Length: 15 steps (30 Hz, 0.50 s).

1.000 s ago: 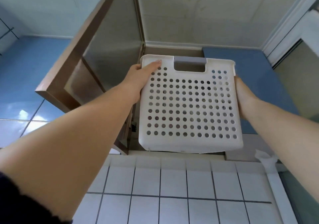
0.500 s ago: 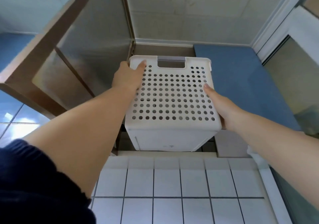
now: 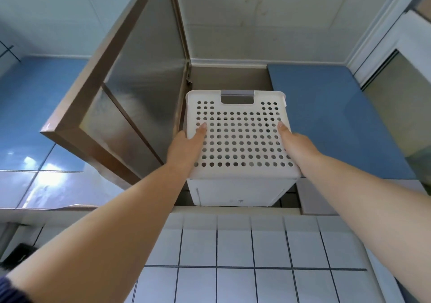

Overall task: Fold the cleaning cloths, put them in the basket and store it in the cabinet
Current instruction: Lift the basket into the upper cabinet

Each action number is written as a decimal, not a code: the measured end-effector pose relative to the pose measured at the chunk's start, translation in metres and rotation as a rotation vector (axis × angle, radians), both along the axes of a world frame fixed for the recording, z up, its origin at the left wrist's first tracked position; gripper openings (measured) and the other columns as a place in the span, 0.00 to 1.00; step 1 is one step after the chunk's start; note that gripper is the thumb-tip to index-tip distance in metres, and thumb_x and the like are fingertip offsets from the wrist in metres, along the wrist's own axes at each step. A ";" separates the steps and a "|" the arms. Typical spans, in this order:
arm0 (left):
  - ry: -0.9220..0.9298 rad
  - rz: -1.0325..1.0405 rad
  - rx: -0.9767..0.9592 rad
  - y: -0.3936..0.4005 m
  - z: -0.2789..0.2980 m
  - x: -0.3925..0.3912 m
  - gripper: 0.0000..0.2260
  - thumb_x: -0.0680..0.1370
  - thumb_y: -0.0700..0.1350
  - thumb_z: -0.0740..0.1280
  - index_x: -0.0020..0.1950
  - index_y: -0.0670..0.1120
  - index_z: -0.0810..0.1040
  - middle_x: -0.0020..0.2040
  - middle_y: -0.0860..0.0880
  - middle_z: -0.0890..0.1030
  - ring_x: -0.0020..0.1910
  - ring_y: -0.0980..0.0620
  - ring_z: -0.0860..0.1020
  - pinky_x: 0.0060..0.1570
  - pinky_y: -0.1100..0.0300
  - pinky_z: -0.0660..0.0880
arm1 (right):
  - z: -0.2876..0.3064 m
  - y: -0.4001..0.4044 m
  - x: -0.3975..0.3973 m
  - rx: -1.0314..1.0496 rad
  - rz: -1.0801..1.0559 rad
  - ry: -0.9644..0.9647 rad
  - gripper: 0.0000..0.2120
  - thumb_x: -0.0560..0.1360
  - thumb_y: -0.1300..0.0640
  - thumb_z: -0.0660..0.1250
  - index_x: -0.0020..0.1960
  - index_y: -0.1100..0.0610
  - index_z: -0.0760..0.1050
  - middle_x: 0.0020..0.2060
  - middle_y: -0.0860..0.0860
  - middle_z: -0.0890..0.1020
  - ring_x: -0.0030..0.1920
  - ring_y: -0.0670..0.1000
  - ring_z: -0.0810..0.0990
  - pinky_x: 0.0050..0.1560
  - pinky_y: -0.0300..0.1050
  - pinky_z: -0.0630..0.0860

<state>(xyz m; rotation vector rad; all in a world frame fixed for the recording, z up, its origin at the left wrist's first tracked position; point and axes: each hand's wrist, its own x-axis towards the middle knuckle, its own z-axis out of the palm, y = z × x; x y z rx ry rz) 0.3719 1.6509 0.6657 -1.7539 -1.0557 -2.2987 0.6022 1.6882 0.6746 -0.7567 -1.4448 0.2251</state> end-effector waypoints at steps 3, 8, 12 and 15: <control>0.005 -0.017 0.019 0.000 0.000 0.002 0.21 0.74 0.64 0.62 0.58 0.51 0.75 0.49 0.52 0.82 0.46 0.51 0.81 0.45 0.54 0.79 | -0.001 -0.001 0.001 0.016 -0.031 0.003 0.35 0.76 0.33 0.47 0.70 0.57 0.66 0.64 0.55 0.75 0.61 0.58 0.75 0.64 0.56 0.71; 0.004 -0.011 0.038 -0.003 0.008 0.004 0.18 0.75 0.62 0.62 0.55 0.51 0.77 0.47 0.52 0.82 0.44 0.52 0.81 0.43 0.56 0.78 | -0.005 0.001 -0.001 0.081 0.070 0.029 0.17 0.79 0.39 0.52 0.51 0.49 0.73 0.52 0.51 0.78 0.52 0.54 0.78 0.60 0.53 0.74; 0.022 -0.001 0.091 -0.003 0.012 0.004 0.16 0.76 0.61 0.62 0.55 0.51 0.78 0.47 0.53 0.83 0.44 0.53 0.81 0.38 0.59 0.78 | -0.005 0.004 -0.003 0.169 0.070 0.046 0.13 0.79 0.40 0.54 0.45 0.47 0.70 0.44 0.47 0.79 0.49 0.53 0.79 0.56 0.52 0.75; 0.036 -0.013 0.113 -0.003 0.017 0.004 0.14 0.77 0.59 0.62 0.55 0.53 0.77 0.47 0.54 0.82 0.44 0.54 0.81 0.39 0.60 0.77 | -0.001 0.009 -0.002 0.197 0.049 0.060 0.15 0.79 0.40 0.54 0.50 0.49 0.72 0.46 0.47 0.79 0.49 0.52 0.79 0.54 0.49 0.75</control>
